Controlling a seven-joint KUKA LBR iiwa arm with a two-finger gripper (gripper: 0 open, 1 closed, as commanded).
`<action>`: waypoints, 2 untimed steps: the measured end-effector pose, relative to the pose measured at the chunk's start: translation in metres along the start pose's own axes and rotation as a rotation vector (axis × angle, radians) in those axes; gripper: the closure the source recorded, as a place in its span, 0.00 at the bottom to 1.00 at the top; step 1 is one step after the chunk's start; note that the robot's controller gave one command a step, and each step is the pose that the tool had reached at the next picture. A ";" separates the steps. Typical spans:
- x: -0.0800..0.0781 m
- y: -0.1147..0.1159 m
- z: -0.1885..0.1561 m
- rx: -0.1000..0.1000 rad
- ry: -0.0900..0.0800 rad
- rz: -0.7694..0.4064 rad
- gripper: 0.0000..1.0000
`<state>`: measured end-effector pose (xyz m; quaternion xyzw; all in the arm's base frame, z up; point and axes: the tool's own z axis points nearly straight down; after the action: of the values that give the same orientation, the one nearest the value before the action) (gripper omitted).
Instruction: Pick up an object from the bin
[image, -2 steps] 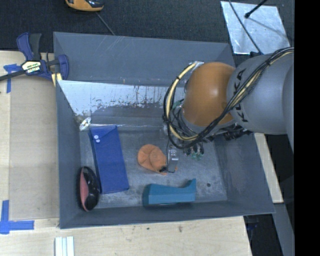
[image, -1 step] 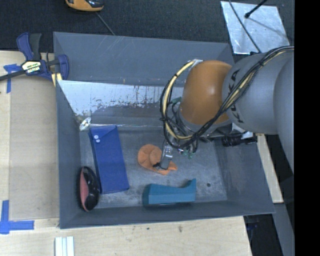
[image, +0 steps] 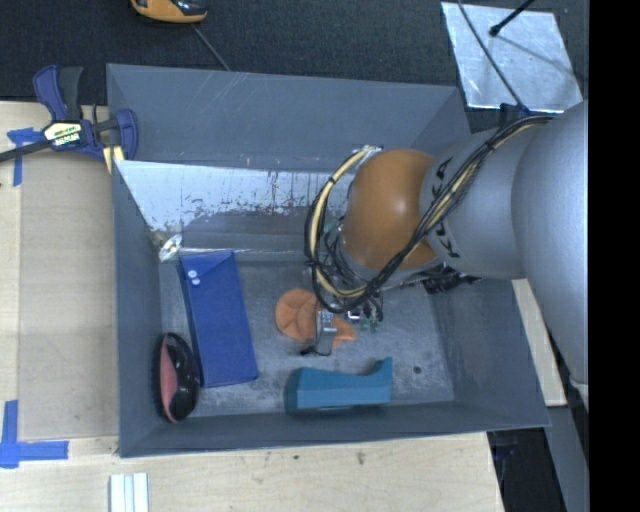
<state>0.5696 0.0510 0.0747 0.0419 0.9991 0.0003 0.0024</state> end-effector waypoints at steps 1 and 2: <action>-0.005 0.000 0.014 -0.008 -0.026 0.098 1.00; -0.004 0.000 0.013 -0.008 -0.024 0.110 1.00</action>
Offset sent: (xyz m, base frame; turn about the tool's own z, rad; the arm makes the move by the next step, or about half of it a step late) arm 0.0000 0.0000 0.0000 0.0000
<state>0.5738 0.0504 0.0613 0.0969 0.9952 0.0039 0.0147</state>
